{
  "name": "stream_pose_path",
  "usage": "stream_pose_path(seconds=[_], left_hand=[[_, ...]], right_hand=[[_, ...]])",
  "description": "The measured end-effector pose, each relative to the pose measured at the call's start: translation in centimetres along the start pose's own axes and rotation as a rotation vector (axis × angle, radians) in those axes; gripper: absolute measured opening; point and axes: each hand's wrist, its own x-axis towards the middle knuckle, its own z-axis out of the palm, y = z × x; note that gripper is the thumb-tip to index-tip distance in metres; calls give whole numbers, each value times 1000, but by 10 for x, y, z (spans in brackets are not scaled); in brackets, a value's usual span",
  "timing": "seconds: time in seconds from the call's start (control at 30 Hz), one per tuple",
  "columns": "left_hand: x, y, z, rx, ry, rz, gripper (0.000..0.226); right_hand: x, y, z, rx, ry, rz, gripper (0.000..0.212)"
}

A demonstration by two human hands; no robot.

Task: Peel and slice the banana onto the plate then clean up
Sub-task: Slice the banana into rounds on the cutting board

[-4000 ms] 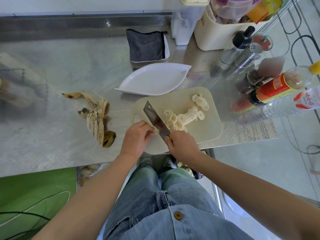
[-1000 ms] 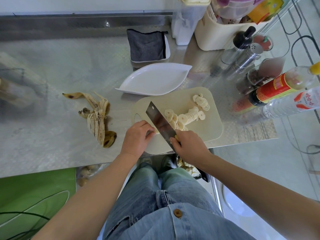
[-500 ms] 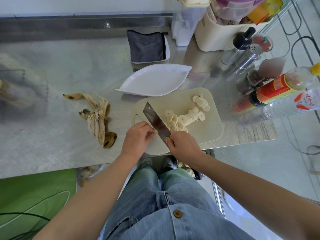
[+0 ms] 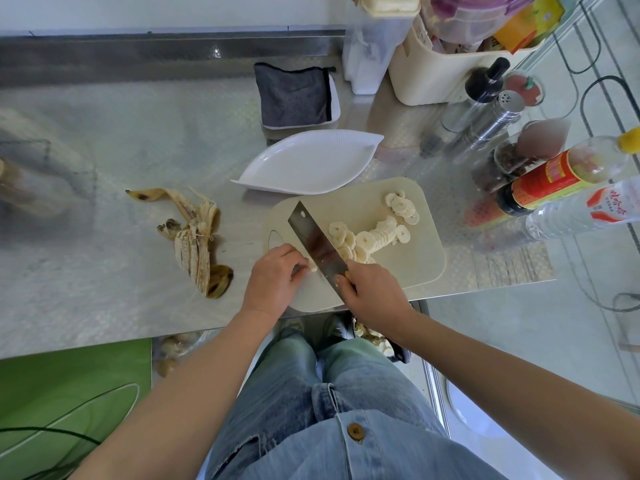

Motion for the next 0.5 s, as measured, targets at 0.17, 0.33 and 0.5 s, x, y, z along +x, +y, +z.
stream_pose_path(seconds=[0.17, 0.33, 0.5], left_hand=[[0, 0, 0, -3, -5, -6, 9], [0, 1, 0, 7, -2, -19, 8], [0, 1, 0, 2, 0, -24, 7]], right_hand=[[-3, 0, -3, -9, -9, -8, 23], [-4, -2, -4, 5, -27, -6, 23], [-2, -4, -2, -9, -45, 13, 23]])
